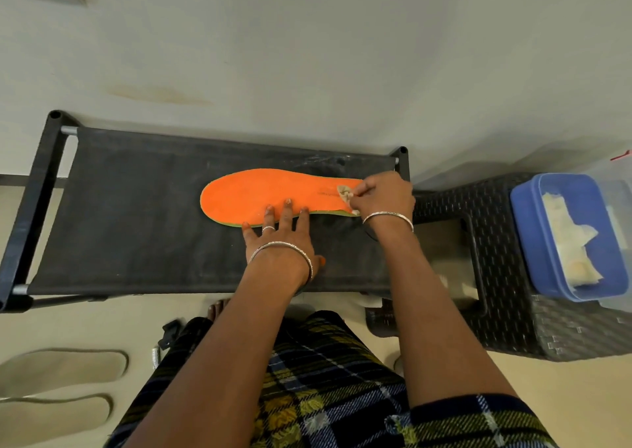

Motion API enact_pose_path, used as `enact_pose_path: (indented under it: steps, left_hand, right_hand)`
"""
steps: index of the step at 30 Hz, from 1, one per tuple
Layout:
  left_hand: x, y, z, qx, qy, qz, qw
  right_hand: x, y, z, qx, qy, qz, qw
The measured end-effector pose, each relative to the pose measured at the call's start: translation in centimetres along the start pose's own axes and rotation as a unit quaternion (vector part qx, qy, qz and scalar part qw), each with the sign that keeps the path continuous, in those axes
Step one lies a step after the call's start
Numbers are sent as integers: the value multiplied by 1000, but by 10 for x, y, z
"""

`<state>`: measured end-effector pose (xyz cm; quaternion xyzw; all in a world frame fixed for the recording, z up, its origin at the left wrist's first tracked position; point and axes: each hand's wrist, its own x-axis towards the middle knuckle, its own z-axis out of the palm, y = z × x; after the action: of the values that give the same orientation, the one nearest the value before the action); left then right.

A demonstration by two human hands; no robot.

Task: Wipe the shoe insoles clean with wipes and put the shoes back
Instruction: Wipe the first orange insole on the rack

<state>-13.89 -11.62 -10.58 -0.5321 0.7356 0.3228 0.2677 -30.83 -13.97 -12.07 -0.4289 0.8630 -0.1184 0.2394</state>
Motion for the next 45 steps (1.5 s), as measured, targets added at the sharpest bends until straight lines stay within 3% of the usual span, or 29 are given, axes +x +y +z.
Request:
enact_pose_path:
  steps: [6, 12, 15, 18, 25, 27, 31, 33, 37, 39, 42, 45]
  left_hand:
    - [0, 15, 0, -6, -9, -36, 999]
    - [2, 17, -1, -7, -27, -42, 999]
    - [4, 20, -1, -3, -35, -48, 998]
    - [6, 25, 0, -13, -41, -54, 998]
    - [10, 24, 5, 0, -46, -45, 998]
    - [11, 21, 6, 6, -42, -38, 998]
    - [14, 18, 7, 10, -42, -35, 998]
    - [14, 19, 8, 7, -41, -35, 998]
    - [15, 19, 9, -5, -38, -33, 999]
    - [16, 17, 10, -6, -34, -29, 999]
    - [16, 15, 11, -2, -32, -28, 999]
    - [16, 16, 10, -7, -33, -25, 999]
  right_hand:
    - [-11, -24, 20, -2, -69, -106, 992]
    - [3, 12, 2, 40, 24, -28, 999]
    - [-1, 16, 4, 80, 34, -41, 995]
    - [-8, 12, 11, 92, 23, -90, 991]
    - [-34, 14, 43, -18, 40, -265, 963]
    - [-27, 20, 42, -50, 90, -259, 960]
    - [-12, 33, 34, -30, 195, -137, 971]
    - [-18, 26, 40, -6, 177, -138, 974]
    - [-29, 13, 49, -44, 70, -261, 962]
    - [-19, 18, 43, -68, 100, -253, 960]
    - [-5, 31, 34, -47, 174, -159, 971]
    - [-17, 19, 46, -17, 144, -182, 972]
